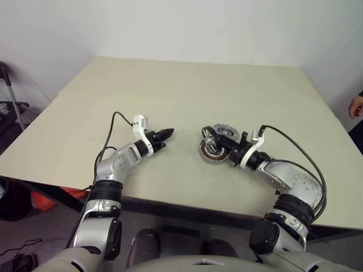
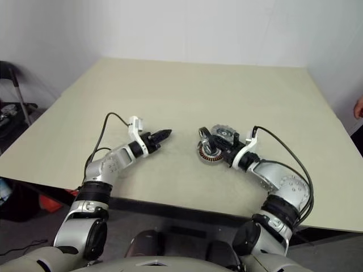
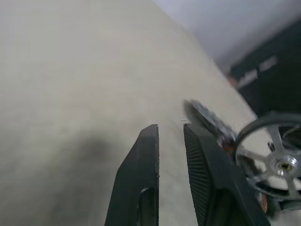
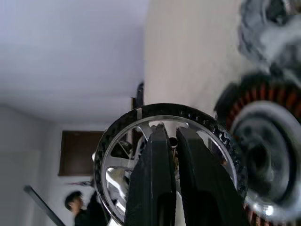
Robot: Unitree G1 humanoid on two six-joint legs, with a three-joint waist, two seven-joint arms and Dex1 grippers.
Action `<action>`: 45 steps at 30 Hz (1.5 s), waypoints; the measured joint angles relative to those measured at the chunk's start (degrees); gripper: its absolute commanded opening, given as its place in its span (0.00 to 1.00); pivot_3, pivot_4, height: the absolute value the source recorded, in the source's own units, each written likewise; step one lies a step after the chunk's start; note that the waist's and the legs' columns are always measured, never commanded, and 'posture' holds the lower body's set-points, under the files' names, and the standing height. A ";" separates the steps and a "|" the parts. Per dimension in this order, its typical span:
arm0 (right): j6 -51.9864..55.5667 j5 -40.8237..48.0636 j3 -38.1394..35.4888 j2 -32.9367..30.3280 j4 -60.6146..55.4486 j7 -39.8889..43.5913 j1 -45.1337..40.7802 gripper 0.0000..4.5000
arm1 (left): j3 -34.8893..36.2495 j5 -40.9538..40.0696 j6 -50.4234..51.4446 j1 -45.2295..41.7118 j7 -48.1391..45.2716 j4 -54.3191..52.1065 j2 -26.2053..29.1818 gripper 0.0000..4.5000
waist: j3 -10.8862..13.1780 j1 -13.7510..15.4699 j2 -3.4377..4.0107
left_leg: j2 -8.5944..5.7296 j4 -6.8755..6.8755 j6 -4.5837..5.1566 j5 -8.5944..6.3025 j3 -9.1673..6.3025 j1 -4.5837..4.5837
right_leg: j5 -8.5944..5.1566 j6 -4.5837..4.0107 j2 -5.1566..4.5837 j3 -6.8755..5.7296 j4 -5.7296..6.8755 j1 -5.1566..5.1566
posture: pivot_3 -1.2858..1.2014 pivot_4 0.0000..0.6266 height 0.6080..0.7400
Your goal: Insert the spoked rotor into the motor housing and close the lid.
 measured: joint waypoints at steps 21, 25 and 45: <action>-28.10 30.99 26.08 -9.30 -10.26 -20.75 12.24 0.45 | -7.05 8.80 -6.47 1.92 -2.71 0.98 1.39 0.20 | -0.07 -0.35 0.09 | -0.12 -0.52 -0.61 0.36 -0.10 -0.12 | -0.08 0.71 0.01 -0.04 -0.05 -0.21 | 0.52 0.00 1.00; -29.95 26.74 27.63 -13.04 -12.30 -14.75 11.29 0.45 | -7.04 8.80 -6.43 2.00 -2.65 0.95 1.40 0.20 | -0.08 -0.29 0.06 | -0.14 -0.48 -0.60 0.36 -0.13 -0.15 | -0.06 0.70 0.01 -0.05 -0.04 -0.18 | 0.52 0.00 1.00; -31.91 -4.51 41.79 -33.64 -24.97 18.53 11.89 0.45 | -6.41 7.41 -4.44 2.68 -6.14 -4.09 5.67 0.20 | -0.09 0.06 0.02 | -0.13 -0.22 -0.51 0.31 -0.20 -0.14 | 0.03 0.58 0.01 -0.07 0.00 -0.03 | 0.52 0.00 1.00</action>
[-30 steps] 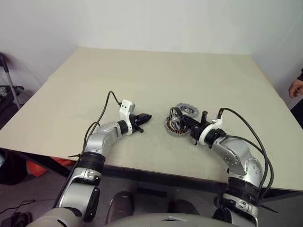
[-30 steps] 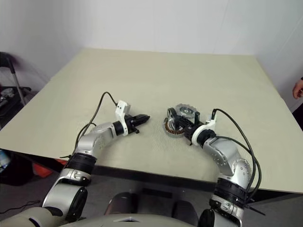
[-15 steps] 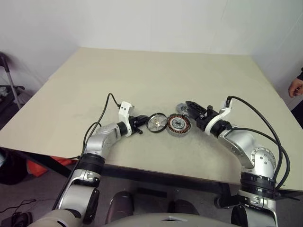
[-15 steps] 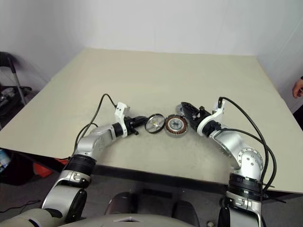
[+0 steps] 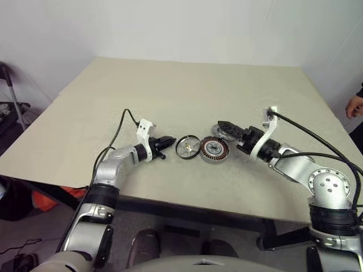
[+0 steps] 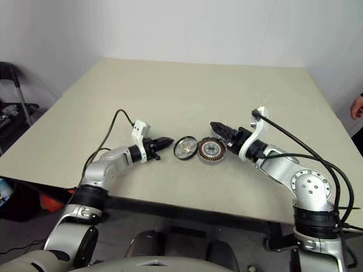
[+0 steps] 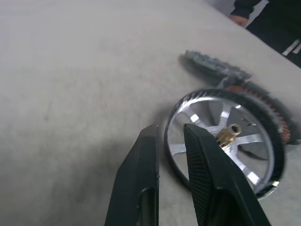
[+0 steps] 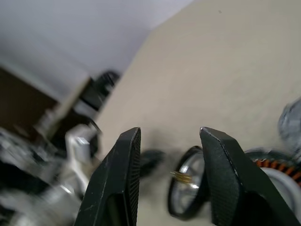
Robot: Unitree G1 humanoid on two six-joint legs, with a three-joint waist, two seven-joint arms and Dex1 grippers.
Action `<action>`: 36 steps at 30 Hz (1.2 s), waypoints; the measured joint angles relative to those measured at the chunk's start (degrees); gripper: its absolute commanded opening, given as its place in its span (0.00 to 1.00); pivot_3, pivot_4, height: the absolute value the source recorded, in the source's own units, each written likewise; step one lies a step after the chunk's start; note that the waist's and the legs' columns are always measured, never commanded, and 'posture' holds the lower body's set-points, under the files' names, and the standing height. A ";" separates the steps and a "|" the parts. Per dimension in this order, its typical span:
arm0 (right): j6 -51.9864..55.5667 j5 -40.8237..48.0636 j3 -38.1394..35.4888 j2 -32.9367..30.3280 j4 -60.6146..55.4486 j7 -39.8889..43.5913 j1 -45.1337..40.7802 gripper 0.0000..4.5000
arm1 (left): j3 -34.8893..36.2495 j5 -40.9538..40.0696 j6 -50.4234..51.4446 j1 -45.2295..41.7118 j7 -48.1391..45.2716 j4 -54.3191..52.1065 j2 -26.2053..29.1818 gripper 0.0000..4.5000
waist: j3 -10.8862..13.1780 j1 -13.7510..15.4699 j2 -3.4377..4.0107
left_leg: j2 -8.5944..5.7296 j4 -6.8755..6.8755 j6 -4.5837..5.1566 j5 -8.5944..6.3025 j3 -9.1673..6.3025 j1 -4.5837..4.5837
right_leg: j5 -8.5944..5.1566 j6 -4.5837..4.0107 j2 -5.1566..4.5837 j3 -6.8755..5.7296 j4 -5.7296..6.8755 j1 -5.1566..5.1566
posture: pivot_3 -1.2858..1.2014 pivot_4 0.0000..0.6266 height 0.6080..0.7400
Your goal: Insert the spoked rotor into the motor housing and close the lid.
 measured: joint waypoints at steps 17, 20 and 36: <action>-5.42 -25.29 6.55 2.44 3.05 13.69 -0.29 0.45 | -4.07 1.06 2.66 -6.44 -3.53 6.92 -3.26 0.20 | 0.00 -0.23 -0.02 | 0.06 0.53 0.53 -0.30 0.04 0.03 | 0.07 -0.58 -0.01 0.04 0.16 0.12 | 0.52 0.00 1.00; -5.42 -26.37 5.66 2.96 3.02 13.49 -0.28 0.45 | -4.12 1.36 2.08 -6.51 -4.08 7.97 -3.44 0.20 | -0.01 -0.13 -0.02 | 0.06 0.53 0.56 -0.32 0.04 0.09 | 0.06 -0.59 -0.02 0.04 0.14 0.20 | 0.52 0.00 1.00; -4.25 -28.86 4.09 5.84 3.00 13.80 -0.33 0.45 | -4.48 1.40 3.14 -5.66 -4.86 8.16 -5.32 0.20 | -0.01 -0.01 -0.02 | 0.03 0.57 0.56 -0.32 0.04 0.19 | 0.06 -0.59 -0.09 0.03 0.15 0.33 | 0.52 0.00 1.00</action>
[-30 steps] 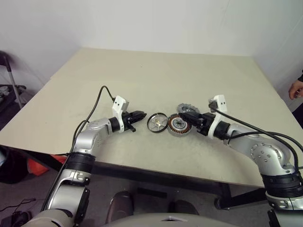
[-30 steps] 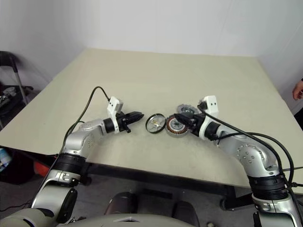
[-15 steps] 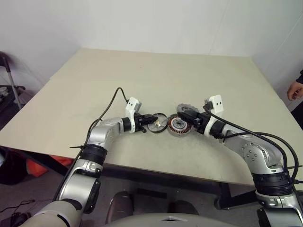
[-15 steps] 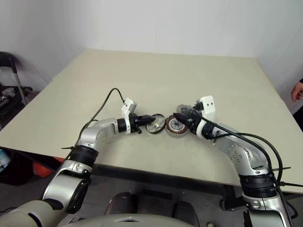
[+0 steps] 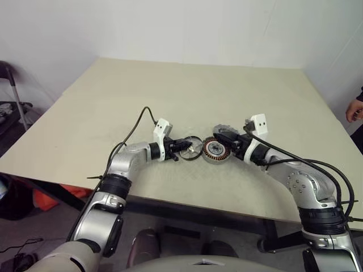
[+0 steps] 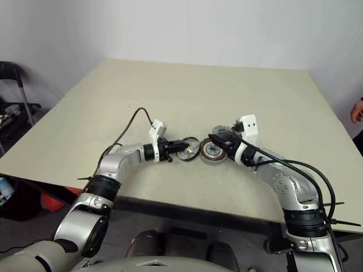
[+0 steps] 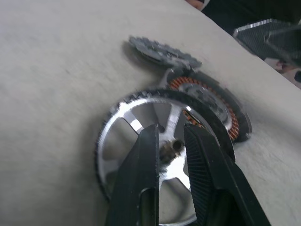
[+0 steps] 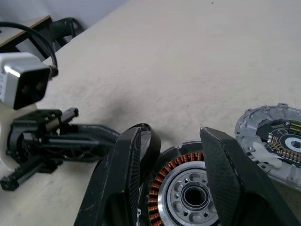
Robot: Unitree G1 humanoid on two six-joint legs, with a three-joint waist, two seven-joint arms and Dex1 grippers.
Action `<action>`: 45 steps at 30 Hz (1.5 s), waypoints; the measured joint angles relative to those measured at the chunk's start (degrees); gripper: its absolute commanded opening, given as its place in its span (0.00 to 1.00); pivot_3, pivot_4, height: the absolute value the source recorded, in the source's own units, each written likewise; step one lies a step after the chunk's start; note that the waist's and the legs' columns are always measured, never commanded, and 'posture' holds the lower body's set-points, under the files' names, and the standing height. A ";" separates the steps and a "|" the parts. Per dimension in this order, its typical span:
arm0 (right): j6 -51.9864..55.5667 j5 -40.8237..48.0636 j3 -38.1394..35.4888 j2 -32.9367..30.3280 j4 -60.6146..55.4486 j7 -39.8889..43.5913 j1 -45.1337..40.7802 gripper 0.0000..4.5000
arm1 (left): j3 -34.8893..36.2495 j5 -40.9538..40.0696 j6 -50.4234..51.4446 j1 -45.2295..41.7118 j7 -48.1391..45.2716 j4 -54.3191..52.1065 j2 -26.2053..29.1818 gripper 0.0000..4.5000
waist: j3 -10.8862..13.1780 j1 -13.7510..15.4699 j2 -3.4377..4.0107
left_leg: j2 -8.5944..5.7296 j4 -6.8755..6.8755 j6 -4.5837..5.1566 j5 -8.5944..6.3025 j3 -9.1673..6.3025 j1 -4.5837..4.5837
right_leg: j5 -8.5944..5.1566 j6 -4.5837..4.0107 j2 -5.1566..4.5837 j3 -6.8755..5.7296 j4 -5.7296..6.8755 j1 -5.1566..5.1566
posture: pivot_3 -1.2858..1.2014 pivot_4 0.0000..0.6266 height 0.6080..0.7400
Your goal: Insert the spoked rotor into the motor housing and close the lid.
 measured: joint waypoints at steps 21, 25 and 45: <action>0.43 -2.03 -0.15 2.06 0.00 -0.30 -0.66 0.45 | -0.02 2.96 -2.35 -0.35 2.72 2.63 -0.85 0.20 | 0.00 -0.10 0.00 | 0.01 0.00 -0.01 0.00 0.00 0.02 | 0.00 0.00 0.00 0.00 0.01 0.00 | 0.52 0.00 1.00; 0.78 -2.15 -0.14 2.08 0.00 -0.21 -0.66 0.45 | 0.07 3.12 -2.61 -0.34 2.88 2.63 -1.19 0.20 | 0.00 -0.10 0.00 | 0.01 0.00 0.00 0.00 0.00 0.01 | 0.00 0.00 0.00 0.00 0.00 0.00 | 0.52 0.00 1.00; 5.19 1.42 -2.96 1.65 -2.01 3.97 1.90 0.46 | 14.83 -9.43 8.83 -3.53 8.88 3.77 -4.69 0.07 | 0.01 0.00 0.00 | 0.02 0.00 0.02 -0.01 0.00 -0.01 | 0.00 -0.02 0.01 -0.02 0.01 -0.03 | 0.52 0.00 1.00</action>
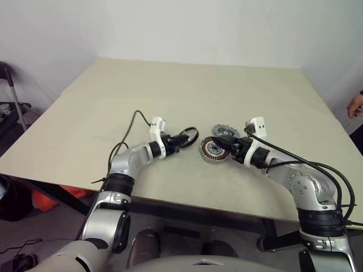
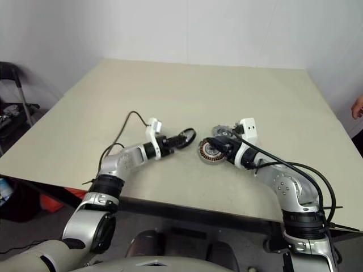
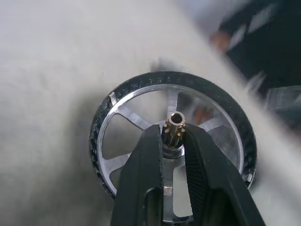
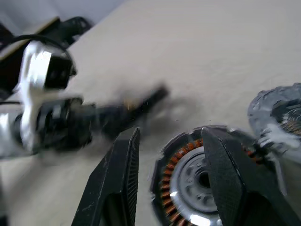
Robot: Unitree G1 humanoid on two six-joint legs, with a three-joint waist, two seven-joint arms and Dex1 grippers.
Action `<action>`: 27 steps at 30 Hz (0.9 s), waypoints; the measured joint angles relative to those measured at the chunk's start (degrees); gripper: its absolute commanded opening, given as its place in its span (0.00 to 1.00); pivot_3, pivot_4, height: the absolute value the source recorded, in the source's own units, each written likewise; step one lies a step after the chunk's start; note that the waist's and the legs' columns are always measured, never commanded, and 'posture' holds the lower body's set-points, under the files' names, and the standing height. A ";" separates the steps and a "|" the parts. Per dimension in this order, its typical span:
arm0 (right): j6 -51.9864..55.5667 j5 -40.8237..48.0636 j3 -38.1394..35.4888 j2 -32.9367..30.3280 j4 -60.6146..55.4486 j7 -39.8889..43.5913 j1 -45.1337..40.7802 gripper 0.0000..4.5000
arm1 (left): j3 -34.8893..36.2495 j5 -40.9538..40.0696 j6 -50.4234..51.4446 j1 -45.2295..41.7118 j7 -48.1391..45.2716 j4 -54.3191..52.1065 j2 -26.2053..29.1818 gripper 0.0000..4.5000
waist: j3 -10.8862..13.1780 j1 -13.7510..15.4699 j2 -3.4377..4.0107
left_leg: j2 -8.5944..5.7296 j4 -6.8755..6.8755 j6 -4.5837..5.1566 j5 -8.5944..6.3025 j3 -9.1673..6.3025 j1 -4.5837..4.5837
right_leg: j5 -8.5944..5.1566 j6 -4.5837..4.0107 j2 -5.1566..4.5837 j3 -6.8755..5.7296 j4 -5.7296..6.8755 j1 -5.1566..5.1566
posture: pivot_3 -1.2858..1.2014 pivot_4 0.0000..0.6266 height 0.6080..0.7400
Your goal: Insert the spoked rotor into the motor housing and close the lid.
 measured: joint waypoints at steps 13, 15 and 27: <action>-1.58 0.02 0.75 5.17 -0.07 2.84 -1.85 0.46 | 23.81 -27.39 26.28 -4.80 12.64 5.13 -4.53 0.07 | 0.02 -0.01 -0.04 | -0.04 0.09 0.15 -0.09 0.01 -0.07 | 0.00 -0.01 -0.03 0.00 -0.07 0.01 | 0.52 0.00 1.00; -2.36 -0.14 0.91 5.59 -0.07 3.08 -2.84 0.46 | 24.14 -28.83 28.73 -3.71 13.62 5.12 -5.89 0.07 | 0.03 0.01 -0.05 | -0.03 0.09 0.17 -0.10 0.01 -0.06 | 0.00 -0.01 -0.02 0.00 -0.09 0.03 | 0.52 0.00 1.00; -3.97 -2.16 2.08 6.12 1.49 5.38 -5.19 0.46 | 25.94 -35.68 34.00 -1.80 18.85 3.47 -7.88 0.07 | 0.05 -0.01 -0.08 | -0.03 0.08 0.17 -0.11 0.00 -0.07 | 0.00 0.01 -0.02 -0.02 -0.15 0.06 | 0.52 0.00 1.00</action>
